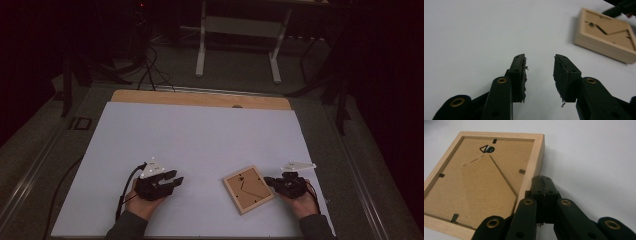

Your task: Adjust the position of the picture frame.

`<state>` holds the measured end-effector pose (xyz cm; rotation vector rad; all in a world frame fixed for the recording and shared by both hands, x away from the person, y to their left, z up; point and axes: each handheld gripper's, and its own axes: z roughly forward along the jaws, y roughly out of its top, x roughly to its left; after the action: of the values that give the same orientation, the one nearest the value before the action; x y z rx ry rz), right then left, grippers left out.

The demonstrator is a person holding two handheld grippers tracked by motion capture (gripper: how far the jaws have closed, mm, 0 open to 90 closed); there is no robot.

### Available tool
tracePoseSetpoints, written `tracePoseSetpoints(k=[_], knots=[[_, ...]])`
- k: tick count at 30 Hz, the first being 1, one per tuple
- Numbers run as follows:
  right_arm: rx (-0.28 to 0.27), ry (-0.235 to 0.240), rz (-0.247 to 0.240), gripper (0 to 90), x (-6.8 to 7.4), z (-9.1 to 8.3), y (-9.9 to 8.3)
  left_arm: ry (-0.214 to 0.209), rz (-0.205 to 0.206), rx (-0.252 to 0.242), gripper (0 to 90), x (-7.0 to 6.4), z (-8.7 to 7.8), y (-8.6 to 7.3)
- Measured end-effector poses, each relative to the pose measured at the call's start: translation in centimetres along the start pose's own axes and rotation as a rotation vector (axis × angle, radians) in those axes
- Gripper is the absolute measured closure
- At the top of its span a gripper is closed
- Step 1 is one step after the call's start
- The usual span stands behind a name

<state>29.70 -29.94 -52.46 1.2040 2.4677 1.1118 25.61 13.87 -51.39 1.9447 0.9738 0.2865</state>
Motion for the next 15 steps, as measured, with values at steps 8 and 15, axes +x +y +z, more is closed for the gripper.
tracePoseSetpoints(k=[8, 15], knots=[[-0.001, 0.002, 0.004, 89.8, 0.0, 0.0, 0.0, -0.097, 0.059, 0.041, 68.4, -3.5, 3.6, 1.4], [-0.001, 0.004, 0.004, 89.8, -0.1, 0.0, 0.0, -0.111, 0.074, 0.051, 70.3, -4.5, 4.7, 1.7]])
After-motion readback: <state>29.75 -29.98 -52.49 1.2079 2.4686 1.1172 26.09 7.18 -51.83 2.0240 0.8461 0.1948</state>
